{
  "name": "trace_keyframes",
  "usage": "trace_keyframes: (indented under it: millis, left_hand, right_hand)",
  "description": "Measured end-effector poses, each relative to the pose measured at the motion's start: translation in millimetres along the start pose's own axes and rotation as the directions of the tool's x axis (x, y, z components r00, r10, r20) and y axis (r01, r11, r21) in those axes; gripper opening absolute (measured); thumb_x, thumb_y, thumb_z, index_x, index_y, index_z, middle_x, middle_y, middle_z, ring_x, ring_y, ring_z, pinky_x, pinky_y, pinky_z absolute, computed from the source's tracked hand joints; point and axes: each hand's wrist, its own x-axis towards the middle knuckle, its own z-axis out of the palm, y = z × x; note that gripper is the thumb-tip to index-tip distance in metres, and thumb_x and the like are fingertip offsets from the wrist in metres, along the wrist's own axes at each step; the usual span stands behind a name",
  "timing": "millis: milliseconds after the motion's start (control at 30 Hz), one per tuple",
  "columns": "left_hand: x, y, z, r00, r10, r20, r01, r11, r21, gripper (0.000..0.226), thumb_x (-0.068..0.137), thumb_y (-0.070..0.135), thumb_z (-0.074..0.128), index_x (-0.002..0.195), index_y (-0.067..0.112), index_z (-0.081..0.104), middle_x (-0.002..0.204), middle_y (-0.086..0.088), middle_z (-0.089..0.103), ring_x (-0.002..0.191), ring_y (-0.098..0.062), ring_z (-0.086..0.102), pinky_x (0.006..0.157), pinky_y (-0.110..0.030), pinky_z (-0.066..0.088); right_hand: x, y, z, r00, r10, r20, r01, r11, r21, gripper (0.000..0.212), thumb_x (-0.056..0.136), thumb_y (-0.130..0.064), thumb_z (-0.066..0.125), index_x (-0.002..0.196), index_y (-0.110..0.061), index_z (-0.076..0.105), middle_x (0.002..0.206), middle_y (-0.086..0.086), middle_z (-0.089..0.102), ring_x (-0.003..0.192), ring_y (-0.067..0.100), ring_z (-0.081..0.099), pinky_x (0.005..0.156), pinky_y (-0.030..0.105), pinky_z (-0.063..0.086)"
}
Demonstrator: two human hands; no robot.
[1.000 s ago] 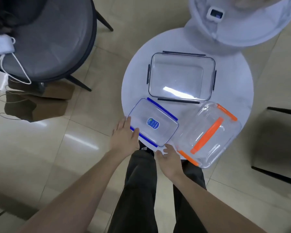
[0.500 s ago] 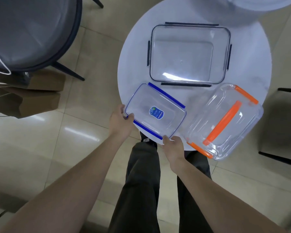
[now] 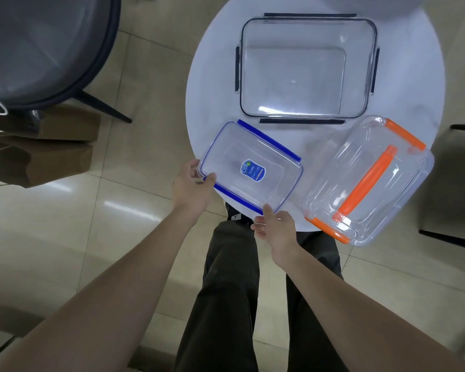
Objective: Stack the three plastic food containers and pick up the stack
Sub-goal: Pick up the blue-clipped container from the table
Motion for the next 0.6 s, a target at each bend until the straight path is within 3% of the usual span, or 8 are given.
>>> trace_keyframes:
  millis: [133,233,600]
  left_hand:
    - [0.8,-0.1,0.7,1.0,-0.021,0.002,0.021,0.999,-0.042,0.047,0.091,0.028,0.074,0.133,0.022,0.053,0.111,0.006,0.063,0.086,0.0,0.063,0.056,-0.014,0.049]
    - [1.1,0.8,0.0,0.999,-0.047,0.007,0.048,0.995,-0.088,0.042,0.089,0.023,0.076,0.126,0.022,0.056,0.099,0.011,0.065,0.086,-0.002,0.067,0.056,-0.013,0.051]
    - [-6.6,1.6,-6.1,0.995,-0.103,-0.004,0.101,0.982,-0.162,0.038,0.088,0.019,0.077,0.116,0.025,0.053,0.099,0.01,0.065,0.086,-0.006,0.068,0.047,-0.007,0.05]
  right_hand:
    - [2.3,-0.2,1.8,0.995,0.072,0.066,-0.077,0.993,0.091,0.038,0.095,-0.04,0.064,0.117,-0.011,0.053,0.108,0.01,0.072,0.08,0.02,0.073,0.071,0.033,0.061]
    - [1.8,-0.1,0.9,0.988,0.11,0.108,-0.128,0.975,0.179,0.042,0.094,-0.039,0.065,0.124,-0.012,0.051,0.112,0.011,0.07,0.083,0.026,0.071,0.088,0.04,0.06]
    - [-6.4,6.6,1.4,0.998,0.043,0.045,-0.049,0.99,0.132,0.035,0.096,-0.035,0.064,0.121,-0.014,0.052,0.099,0.005,0.071,0.084,0.02,0.074,0.077,0.033,0.061]
